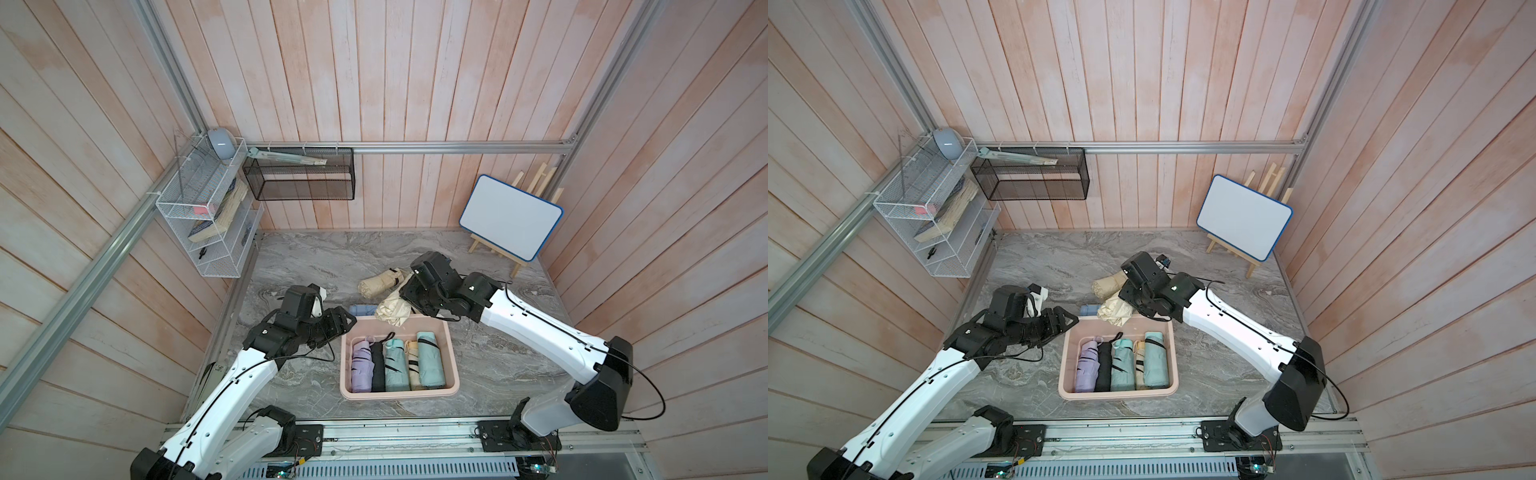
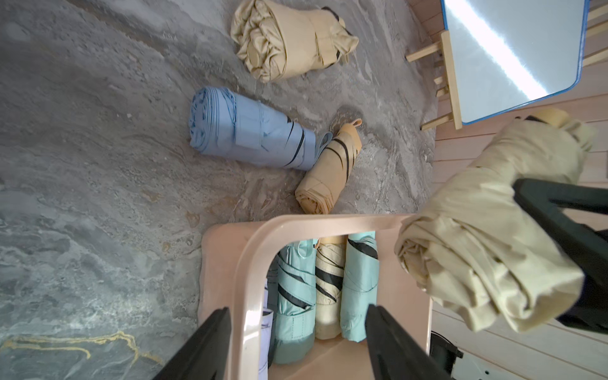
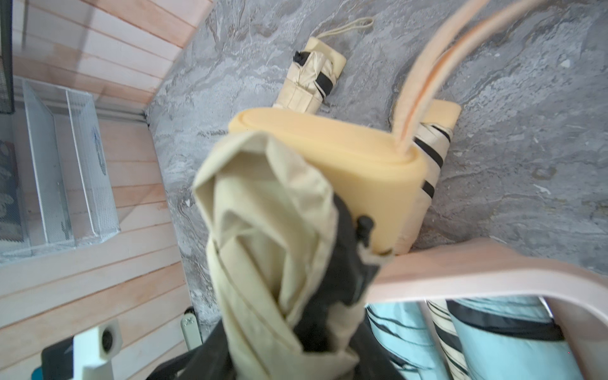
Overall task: Put the umbrella into the storage box
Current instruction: Place the umbrella in the storage box, then move the storage box to the center of the board.
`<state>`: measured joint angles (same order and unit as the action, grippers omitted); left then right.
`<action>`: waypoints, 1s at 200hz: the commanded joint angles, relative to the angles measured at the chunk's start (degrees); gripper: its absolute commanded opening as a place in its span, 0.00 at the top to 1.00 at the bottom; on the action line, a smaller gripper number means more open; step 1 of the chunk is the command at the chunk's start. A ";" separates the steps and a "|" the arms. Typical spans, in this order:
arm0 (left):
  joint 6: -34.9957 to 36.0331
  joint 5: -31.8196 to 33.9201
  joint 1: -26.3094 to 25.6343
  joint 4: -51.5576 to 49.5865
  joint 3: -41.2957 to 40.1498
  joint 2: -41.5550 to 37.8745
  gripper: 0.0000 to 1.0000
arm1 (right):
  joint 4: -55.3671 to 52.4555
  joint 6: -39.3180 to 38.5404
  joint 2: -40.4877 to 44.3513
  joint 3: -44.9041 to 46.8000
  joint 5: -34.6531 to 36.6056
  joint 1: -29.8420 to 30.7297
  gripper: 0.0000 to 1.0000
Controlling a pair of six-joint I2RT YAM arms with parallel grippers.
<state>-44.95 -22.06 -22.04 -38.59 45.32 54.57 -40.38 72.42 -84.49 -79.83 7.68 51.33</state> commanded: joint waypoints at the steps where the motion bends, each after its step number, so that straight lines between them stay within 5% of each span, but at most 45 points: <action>1: -3.68 -0.53 -0.88 2.00 -2.47 -1.47 0.32 | -1.33 -3.85 2.63 1.43 1.80 2.84 0.57; 88: -3.76 2.50 -6.49 0.53 -3.88 -0.65 0.42 | -0.42 -7.35 1.22 9.90 4.38 12.84 0.57; 200: -1.22 4.04 -8.47 1.56 -2.89 4.04 0.55 | 1.26 -14.95 -4.81 16.55 -2.16 13.19 0.57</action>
<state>-47.62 -17.04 -29.63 -38.59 41.71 57.41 -39.40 59.88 -87.46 -63.48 7.40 64.36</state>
